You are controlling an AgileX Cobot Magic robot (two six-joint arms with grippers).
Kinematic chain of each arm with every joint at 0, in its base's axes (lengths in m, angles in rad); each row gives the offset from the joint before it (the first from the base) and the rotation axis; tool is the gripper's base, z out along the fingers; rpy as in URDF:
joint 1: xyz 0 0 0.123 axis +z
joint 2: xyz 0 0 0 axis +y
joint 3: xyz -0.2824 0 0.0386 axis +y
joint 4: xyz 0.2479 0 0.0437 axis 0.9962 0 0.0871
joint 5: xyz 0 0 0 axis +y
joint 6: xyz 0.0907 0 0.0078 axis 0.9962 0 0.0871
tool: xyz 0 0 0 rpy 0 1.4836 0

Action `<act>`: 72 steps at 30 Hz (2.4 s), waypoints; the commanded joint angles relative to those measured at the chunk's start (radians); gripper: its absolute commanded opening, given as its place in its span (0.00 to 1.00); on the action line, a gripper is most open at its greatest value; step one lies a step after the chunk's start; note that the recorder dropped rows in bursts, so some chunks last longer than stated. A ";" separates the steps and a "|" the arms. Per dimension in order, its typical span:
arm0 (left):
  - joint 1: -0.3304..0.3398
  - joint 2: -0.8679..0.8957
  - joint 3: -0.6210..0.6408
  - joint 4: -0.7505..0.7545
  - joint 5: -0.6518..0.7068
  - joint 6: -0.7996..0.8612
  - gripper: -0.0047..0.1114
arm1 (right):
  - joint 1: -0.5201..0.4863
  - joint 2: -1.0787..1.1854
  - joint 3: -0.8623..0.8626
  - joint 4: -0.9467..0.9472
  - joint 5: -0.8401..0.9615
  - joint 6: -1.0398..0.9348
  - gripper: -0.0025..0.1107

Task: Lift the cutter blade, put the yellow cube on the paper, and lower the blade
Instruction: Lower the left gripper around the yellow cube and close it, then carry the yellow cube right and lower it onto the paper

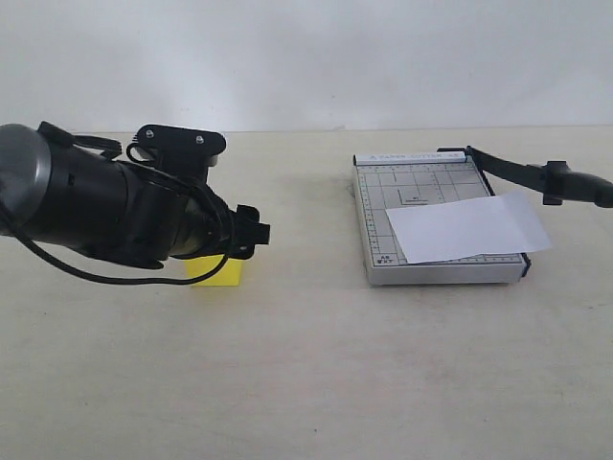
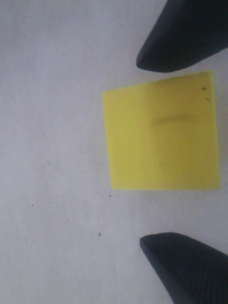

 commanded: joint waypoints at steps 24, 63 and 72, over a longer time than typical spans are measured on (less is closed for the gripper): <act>0.002 0.050 -0.055 -0.001 0.043 -0.041 0.78 | -0.001 -0.001 0.005 -0.007 -0.005 -0.002 0.02; 0.000 0.030 -0.055 -0.001 0.030 0.100 0.08 | -0.001 -0.001 0.005 -0.007 -0.005 -0.002 0.02; 0.000 -0.033 -0.055 -0.001 0.072 0.112 0.08 | -0.001 -0.001 0.005 -0.007 -0.005 -0.002 0.02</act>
